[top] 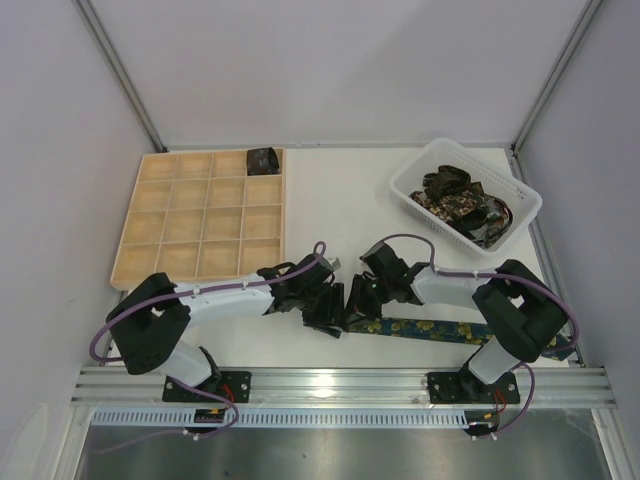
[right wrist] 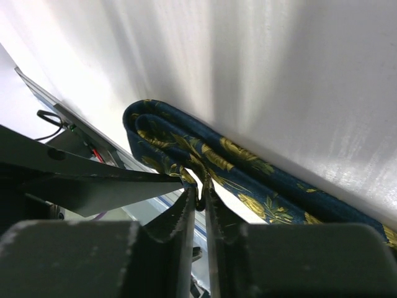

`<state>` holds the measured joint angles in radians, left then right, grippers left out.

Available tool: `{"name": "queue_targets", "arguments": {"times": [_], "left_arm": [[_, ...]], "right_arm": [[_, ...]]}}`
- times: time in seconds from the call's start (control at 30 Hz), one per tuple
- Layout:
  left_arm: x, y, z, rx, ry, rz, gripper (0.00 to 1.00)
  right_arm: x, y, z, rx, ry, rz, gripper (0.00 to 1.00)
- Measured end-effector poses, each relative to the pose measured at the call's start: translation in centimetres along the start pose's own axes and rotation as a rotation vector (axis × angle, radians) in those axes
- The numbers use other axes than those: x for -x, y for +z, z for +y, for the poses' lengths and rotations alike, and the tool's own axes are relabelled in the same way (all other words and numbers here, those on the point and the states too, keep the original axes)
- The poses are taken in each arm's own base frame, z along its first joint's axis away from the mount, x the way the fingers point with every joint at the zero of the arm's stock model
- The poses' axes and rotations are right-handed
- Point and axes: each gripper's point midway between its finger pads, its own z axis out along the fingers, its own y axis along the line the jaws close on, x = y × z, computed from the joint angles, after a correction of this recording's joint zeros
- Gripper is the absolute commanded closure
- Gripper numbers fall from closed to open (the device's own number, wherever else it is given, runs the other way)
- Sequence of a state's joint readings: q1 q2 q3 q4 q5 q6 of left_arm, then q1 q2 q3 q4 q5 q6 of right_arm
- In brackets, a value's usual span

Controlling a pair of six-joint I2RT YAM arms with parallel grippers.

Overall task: Roll the ties
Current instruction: Roll the tie

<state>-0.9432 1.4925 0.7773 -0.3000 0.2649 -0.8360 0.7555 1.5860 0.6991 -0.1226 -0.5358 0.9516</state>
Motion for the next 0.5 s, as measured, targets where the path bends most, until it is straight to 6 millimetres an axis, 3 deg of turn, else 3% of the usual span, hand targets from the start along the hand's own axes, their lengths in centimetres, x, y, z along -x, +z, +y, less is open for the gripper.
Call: {"name": "queue_targets", "arguments": {"times": [0.17,0.33,0.5], "left_arm": [[0.1,0.0,-0.1,-0.003,0.001,-0.002,0.44],[0.2,-0.1,-0.2,-0.008,0.002,-0.008,0.43],[0.9,-1.6,-0.8,-0.026,0.008,-0.054,0.43]], "right_arm": [[0.2,-0.1,0.6,0.012,-0.008,-0.003,0.99],[0.6,-0.4,1.0,-0.002,-0.042,-0.007,1.00],[1.7,-0.9,2.1,-0.015,-0.126,-0.026,1.00]]}}
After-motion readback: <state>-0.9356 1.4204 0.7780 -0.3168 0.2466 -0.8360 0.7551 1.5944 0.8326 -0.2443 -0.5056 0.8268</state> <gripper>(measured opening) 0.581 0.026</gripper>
